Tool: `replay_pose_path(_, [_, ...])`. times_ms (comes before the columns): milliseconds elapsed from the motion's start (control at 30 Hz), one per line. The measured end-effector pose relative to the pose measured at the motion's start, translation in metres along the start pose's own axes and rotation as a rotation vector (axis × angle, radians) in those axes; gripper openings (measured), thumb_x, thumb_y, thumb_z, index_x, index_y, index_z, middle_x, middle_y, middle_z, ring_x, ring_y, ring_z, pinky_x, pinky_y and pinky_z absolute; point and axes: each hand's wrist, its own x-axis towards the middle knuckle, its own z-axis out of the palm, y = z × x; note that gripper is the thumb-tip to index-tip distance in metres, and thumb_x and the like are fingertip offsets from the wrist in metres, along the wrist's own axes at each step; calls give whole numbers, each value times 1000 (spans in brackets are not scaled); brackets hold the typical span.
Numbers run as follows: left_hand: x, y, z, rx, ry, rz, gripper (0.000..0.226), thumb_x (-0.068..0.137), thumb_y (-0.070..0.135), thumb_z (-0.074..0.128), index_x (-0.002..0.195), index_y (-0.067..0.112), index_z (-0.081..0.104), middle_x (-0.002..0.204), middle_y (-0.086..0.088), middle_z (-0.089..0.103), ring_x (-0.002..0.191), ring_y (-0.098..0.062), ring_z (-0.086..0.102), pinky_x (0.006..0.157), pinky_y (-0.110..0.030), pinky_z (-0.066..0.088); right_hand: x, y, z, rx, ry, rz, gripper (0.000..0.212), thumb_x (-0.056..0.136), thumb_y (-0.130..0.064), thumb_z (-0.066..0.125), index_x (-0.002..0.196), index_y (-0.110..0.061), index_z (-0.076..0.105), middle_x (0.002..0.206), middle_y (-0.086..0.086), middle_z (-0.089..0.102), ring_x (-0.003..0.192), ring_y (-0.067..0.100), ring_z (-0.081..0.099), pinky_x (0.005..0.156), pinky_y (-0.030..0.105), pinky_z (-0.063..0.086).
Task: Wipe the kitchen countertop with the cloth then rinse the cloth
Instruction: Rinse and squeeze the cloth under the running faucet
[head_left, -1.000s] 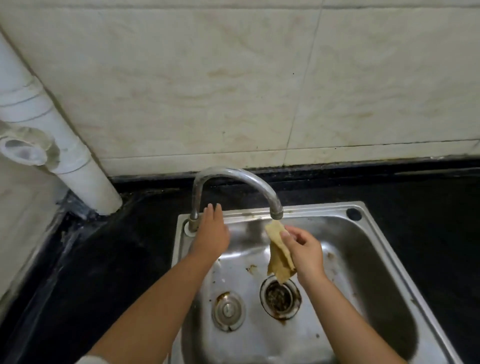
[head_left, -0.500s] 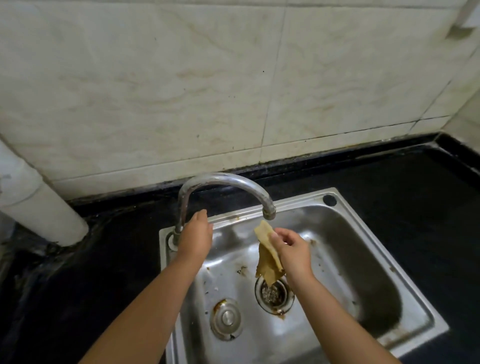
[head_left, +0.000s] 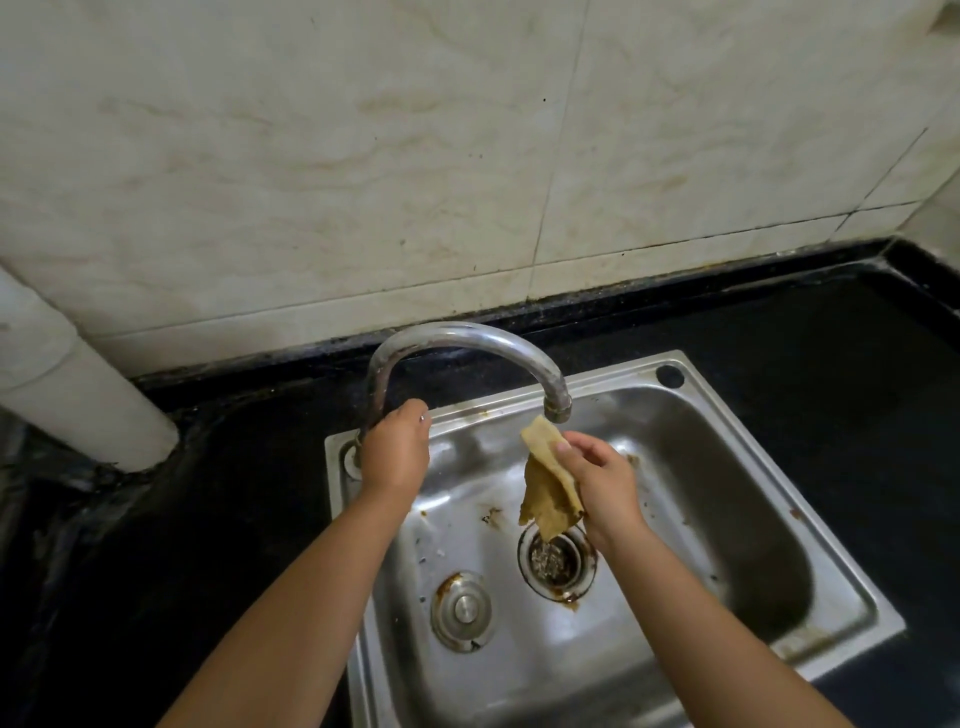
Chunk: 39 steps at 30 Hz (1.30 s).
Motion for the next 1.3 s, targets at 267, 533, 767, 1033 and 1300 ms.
replay_pose_path(267, [-2, -3, 0, 16, -32, 5, 24, 97, 17, 40, 105, 2, 56, 94, -17, 64, 87, -33, 57, 64, -29, 31, 2, -2, 0, 60, 23, 16, 13, 89, -4, 56, 101, -6, 60, 81, 4, 61, 70, 15, 59, 63, 23, 50])
replay_pose_path(533, [-8, -6, 2, 51, -51, 22, 25, 98, 19, 38, 112, 6, 55, 99, -14, 65, 90, -29, 59, 72, -32, 42, 5, 8, 0, 85, 57, 49, 14, 91, -7, 54, 104, -7, 61, 85, 4, 62, 74, 17, 59, 72, 29, 51])
replay_pose_path(767, [-8, -4, 2, 64, -42, 26, 25, 98, 19, 39, 114, 7, 54, 102, -12, 65, 93, -25, 58, 70, -26, 37, 11, 12, 4, 127, 80, 74, 10, 91, -7, 54, 96, -10, 61, 86, 8, 63, 75, 20, 60, 80, 38, 52])
replay_pose_path(1033, [-8, -3, 3, 67, -46, 16, 27, 98, 20, 39, 116, 7, 53, 102, -13, 65, 94, -27, 59, 71, -28, 39, 14, 13, 4, 162, 94, 85, 12, 91, -6, 55, 101, -8, 61, 91, 11, 63, 77, 22, 60, 84, 41, 52])
replay_pose_path(1300, [-10, -3, 6, 31, -32, 12, 24, 97, 18, 40, 112, 6, 55, 98, -12, 65, 90, -26, 59, 68, -26, 36, 13, 14, 4, 136, 98, 86, 14, 92, -8, 53, 103, -7, 61, 95, 13, 63, 82, 24, 60, 89, 45, 51])
